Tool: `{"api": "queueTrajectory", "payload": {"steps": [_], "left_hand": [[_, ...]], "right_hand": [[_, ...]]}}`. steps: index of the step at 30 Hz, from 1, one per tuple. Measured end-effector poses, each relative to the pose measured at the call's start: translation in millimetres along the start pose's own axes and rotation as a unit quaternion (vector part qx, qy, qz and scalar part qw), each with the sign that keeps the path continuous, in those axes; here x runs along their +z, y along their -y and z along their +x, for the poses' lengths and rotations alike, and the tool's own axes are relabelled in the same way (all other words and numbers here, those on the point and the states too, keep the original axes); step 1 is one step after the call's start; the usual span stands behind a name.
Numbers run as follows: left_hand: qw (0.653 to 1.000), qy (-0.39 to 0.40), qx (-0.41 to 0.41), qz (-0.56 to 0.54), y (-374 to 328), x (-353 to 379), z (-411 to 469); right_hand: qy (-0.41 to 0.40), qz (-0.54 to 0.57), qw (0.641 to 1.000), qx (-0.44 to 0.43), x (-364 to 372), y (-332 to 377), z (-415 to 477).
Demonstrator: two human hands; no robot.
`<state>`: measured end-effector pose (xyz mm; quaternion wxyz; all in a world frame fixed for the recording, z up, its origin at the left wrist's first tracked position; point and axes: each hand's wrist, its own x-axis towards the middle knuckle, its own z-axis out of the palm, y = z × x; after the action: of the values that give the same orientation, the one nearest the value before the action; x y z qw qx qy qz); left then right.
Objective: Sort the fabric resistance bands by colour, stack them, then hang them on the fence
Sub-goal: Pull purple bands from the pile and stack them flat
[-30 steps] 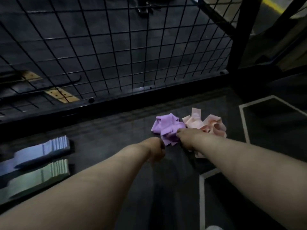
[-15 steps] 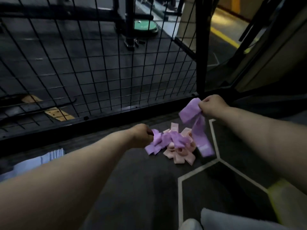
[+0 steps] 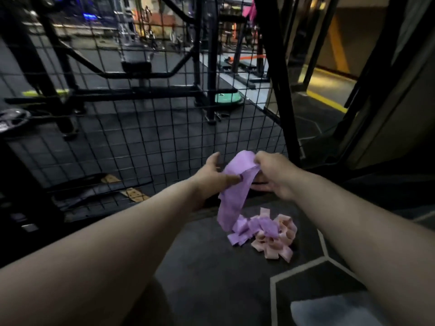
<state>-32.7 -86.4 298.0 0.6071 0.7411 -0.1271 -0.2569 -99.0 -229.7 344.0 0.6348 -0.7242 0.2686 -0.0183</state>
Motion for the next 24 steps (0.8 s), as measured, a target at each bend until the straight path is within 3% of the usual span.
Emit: {"api": "queueTrajectory", "payload": {"steps": [4, 9, 19, 24], "left_hand": [[0.999, -0.022, 0.033, -0.013, -6.9, -5.5, -19.4], [0.995, -0.077, 0.023, -0.054, 3.7, -4.0, -15.2], [0.98, -0.065, -0.143, -0.122, 33.4, -25.1, 18.9], [0.964, -0.089, -0.176, -0.178, 38.2, -23.0, -25.1]], "right_hand": [[0.006, -0.016, 0.998, -0.062, 15.1, 1.5, -11.0], [0.014, 0.017, 0.998, -0.056, 24.6, -13.1, 7.8], [0.102, -0.012, 0.993, 0.052, 17.5, -42.6, 73.3], [0.165, -0.092, 0.981, 0.038, 21.2, -54.4, 68.0]]}}
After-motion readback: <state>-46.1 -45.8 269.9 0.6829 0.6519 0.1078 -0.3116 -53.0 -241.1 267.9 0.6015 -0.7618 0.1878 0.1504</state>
